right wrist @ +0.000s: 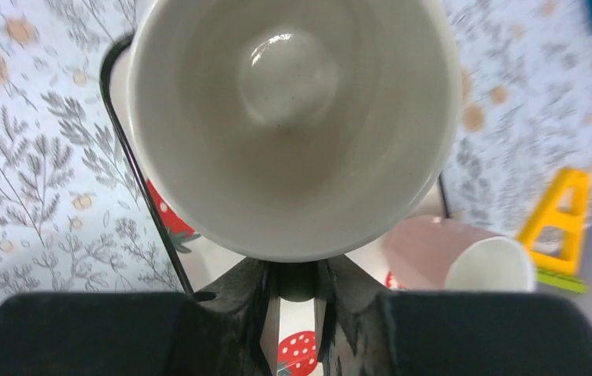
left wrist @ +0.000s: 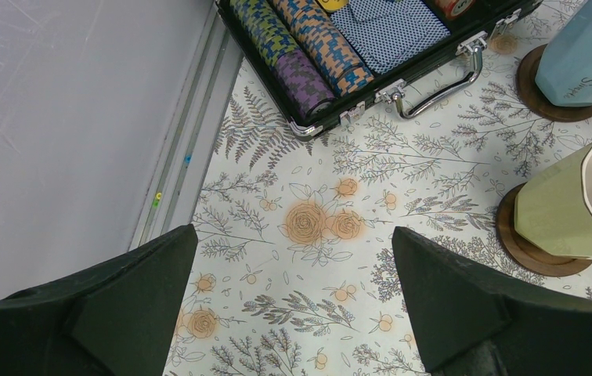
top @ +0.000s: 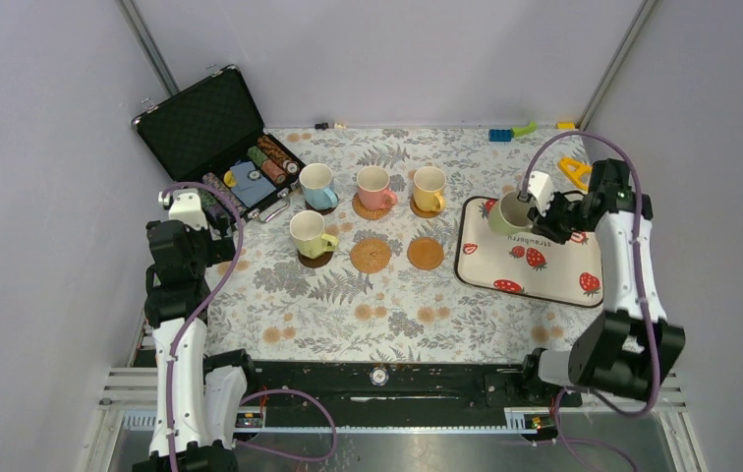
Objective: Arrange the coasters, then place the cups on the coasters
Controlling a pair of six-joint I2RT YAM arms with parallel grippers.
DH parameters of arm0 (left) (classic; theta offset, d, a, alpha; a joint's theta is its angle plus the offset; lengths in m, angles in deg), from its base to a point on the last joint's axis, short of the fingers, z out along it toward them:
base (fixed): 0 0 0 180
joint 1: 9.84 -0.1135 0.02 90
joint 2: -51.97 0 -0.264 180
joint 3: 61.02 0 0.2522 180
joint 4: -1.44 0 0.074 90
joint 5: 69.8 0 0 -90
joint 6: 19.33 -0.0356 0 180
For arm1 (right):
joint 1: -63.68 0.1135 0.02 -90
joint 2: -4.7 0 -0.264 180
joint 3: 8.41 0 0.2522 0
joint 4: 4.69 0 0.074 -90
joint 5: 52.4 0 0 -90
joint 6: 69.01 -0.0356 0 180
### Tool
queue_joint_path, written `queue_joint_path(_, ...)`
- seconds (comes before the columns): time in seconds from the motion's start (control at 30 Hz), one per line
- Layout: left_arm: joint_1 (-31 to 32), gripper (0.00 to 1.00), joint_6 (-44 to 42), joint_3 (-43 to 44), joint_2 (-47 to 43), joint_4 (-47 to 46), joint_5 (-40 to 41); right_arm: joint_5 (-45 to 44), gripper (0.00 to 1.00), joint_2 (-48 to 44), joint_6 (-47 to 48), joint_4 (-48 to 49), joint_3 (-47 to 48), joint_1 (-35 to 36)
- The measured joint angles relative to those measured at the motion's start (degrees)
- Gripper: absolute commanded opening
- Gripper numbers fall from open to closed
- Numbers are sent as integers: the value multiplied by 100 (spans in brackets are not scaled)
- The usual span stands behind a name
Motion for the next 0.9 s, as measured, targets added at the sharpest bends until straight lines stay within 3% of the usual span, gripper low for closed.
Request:
queue_joint_path(0.13,-2,99,0,0,0,0,0,39,0,-920,-761,186,33,629)
queue_joint_path(0.23,-2,99,0,0,0,0,0,-223,0,-1202,-1506,356,55,1757)
queue_joint_path(0.4,-2,99,2,0,0,0,2,-664,0,-822,-2649,400,592,3665)
queue_joint_path(0.5,-2,99,0,0,0,0,4,-828,0,-184,-3241,553,1244,4424)
queue_joint_path(0.7,-2,99,0,0,0,-2,7,-1314,0,1449,-4183,833,2448,4955)
queue_joint_path(0.9,-2,99,0,0,-9,-2,7,-1860,0,2575,-4763,782,2745,5062)
